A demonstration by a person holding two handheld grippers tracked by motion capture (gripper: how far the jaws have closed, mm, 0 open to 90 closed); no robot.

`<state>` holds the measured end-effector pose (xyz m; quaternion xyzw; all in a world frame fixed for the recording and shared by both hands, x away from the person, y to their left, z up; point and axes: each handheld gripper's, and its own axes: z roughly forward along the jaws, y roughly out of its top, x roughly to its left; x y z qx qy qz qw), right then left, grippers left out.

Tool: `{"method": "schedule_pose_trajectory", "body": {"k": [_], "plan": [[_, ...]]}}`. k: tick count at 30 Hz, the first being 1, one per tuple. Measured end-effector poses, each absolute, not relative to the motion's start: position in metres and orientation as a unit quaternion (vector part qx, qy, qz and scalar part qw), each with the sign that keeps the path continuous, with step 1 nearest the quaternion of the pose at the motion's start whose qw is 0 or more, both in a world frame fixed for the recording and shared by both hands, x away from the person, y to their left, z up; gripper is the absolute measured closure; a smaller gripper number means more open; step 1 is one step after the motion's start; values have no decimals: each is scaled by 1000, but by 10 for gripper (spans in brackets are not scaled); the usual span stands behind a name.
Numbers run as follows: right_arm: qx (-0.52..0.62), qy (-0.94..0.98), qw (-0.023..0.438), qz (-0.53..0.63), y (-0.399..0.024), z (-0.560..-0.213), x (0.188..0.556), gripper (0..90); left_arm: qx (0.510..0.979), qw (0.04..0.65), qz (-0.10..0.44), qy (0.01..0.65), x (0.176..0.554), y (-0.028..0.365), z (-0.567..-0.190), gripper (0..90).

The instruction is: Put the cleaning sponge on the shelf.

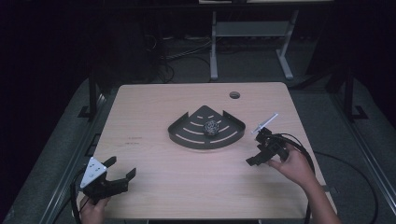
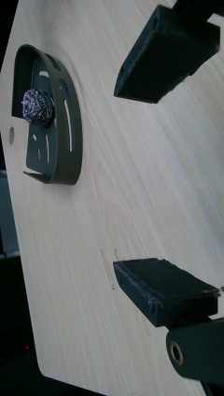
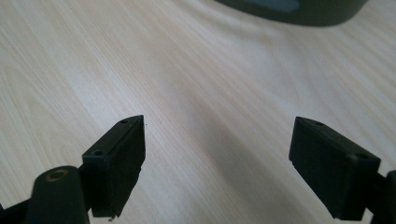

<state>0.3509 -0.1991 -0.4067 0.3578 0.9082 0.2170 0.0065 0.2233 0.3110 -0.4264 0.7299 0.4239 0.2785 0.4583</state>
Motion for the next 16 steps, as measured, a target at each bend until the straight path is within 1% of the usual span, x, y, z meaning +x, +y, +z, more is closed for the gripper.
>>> {"method": "schedule_pose_trajectory", "body": {"k": [11, 15, 16], "plan": [[365, 902, 14, 232, -214, -412, 332, 179, 730, 461, 277, 423, 223, 310, -426, 133], [364, 897, 36, 248, -219, -409, 311, 173, 729, 463, 275, 423, 224, 310, -427, 133], [364, 897, 36, 248, -219, -409, 311, 173, 729, 463, 274, 423, 224, 310, -427, 133]]}}
